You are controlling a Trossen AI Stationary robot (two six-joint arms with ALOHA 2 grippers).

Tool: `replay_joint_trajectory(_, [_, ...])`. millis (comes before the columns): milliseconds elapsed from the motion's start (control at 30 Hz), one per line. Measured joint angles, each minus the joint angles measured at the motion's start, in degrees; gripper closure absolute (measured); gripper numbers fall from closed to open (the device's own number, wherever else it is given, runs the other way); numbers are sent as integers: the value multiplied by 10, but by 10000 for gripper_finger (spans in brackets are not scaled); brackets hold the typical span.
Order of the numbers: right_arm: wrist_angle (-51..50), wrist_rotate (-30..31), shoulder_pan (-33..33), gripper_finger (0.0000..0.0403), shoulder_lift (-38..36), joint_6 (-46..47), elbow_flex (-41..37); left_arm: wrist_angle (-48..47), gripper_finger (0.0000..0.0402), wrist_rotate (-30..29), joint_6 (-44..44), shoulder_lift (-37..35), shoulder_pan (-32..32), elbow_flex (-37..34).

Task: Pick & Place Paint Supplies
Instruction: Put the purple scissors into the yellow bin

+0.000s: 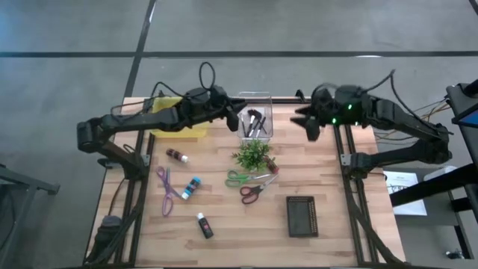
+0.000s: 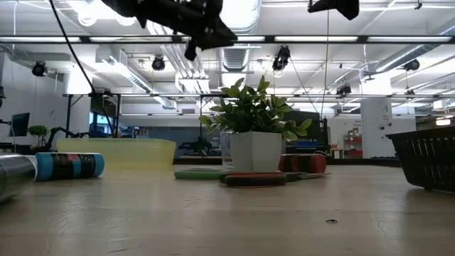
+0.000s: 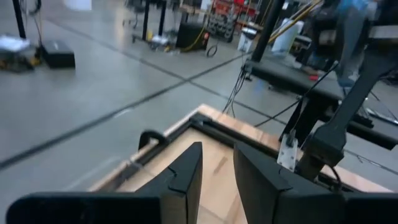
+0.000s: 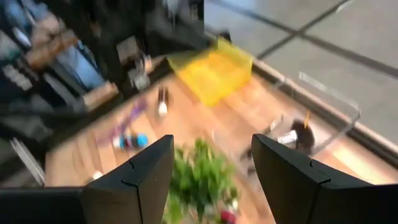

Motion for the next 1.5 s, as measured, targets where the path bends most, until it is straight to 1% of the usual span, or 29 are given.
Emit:
replay_joint_trajectory(100, [-8,66,68,188,-4,17,-26,-2,302,0,17,-22,0,0])
replay_joint_trajectory(233, [-6,157,154,188,-7,86,-69,-12,302,0,29,-47,0,0])
replay_joint_trajectory(333, [2,191,199,188,-4,141,-106,-18,302,0,30,-59,0,-1])
replay_joint_trajectory(400, [21,198,219,188,-2,171,-139,-19,302,0,30,-65,0,-1])
replay_joint_trajectory(500, [93,220,240,188,3,206,-200,-19,302,0,31,-66,0,-1])
replay_joint_trajectory(667, [259,293,288,188,11,234,-307,-20,302,0,32,-66,-4,-1])
replay_joint_trajectory(767, [300,331,314,188,25,256,-354,-19,302,0,32,-66,-10,-1])
replay_joint_trajectory(833, [303,348,331,188,38,268,-376,-20,302,0,33,-66,-15,-1])
replay_joint_trajectory(1000, [307,353,349,188,82,276,-393,-28,302,0,34,-66,-22,-1])
replay_joint_trajectory(1233, [320,349,351,188,135,346,-395,-28,302,4,33,-66,-27,-2])
replay_joint_trajectory(1367, [330,336,351,188,151,342,-376,-31,302,7,33,-66,-31,-2])
replay_joint_trajectory(1500, [315,325,345,188,165,331,-358,-33,302,9,33,-66,-33,-2])
